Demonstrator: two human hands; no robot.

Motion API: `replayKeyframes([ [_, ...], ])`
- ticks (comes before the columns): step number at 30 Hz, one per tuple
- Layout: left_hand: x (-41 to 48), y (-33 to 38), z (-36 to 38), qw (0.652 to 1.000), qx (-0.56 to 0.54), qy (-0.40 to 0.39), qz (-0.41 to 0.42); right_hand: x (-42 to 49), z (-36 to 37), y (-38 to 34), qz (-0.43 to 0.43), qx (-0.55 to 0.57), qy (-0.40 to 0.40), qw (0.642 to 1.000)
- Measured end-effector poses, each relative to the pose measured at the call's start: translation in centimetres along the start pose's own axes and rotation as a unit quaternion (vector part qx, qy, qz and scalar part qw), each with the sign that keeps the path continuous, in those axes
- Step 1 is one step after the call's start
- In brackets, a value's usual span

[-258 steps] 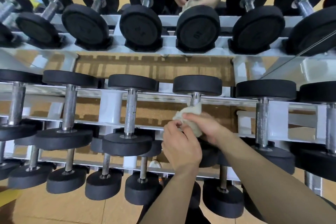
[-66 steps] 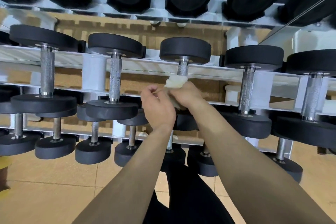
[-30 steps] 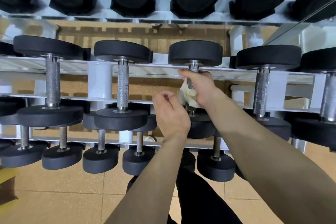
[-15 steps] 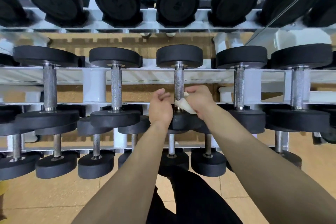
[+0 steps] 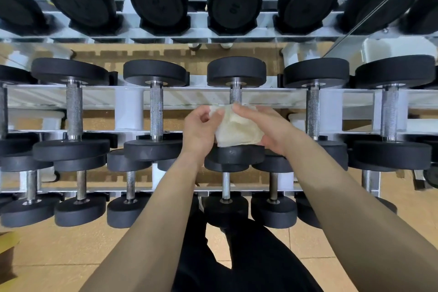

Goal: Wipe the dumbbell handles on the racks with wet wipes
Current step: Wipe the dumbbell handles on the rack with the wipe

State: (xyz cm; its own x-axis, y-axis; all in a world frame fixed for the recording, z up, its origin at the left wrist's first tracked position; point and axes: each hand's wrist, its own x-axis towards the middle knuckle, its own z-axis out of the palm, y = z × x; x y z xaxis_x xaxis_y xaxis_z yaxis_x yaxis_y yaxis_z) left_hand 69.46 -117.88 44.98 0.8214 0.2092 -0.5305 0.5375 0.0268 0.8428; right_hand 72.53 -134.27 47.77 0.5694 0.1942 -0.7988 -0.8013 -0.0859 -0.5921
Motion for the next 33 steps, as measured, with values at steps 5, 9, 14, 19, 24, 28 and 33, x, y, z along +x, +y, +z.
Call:
replayKeyframes([
  [5,2.0,-0.4,0.6,0.993,0.109,0.017,0.036,1.4,-1.6,0.9,-0.035,-0.111,0.109,0.987],
  [9,3.7,-2.0,0.4,0.956,0.288,0.009,0.047,2.7,-1.5,2.4,-0.005,-0.199,0.176,0.964],
  [14,4.3,-1.8,1.5,0.923,0.381,0.047,0.012,2.1,1.3,4.0,-0.053,-0.159,0.375,0.912],
  [19,2.2,-0.6,2.0,0.928,0.330,0.132,0.114,2.6,3.5,5.7,-0.064,-0.108,0.409,0.904],
  [24,2.1,0.2,3.5,0.957,0.265,-0.092,-0.076,2.7,3.7,6.0,-0.088,-0.097,0.428,0.894],
  [28,4.0,0.0,4.3,0.945,0.267,-0.147,-0.120,2.8,4.1,6.0,-0.113,-0.097,0.460,0.875],
  [33,6.1,-0.4,3.7,0.927,0.251,-0.242,-0.138,3.0,4.3,6.1,-0.107,-0.114,0.482,0.862],
])
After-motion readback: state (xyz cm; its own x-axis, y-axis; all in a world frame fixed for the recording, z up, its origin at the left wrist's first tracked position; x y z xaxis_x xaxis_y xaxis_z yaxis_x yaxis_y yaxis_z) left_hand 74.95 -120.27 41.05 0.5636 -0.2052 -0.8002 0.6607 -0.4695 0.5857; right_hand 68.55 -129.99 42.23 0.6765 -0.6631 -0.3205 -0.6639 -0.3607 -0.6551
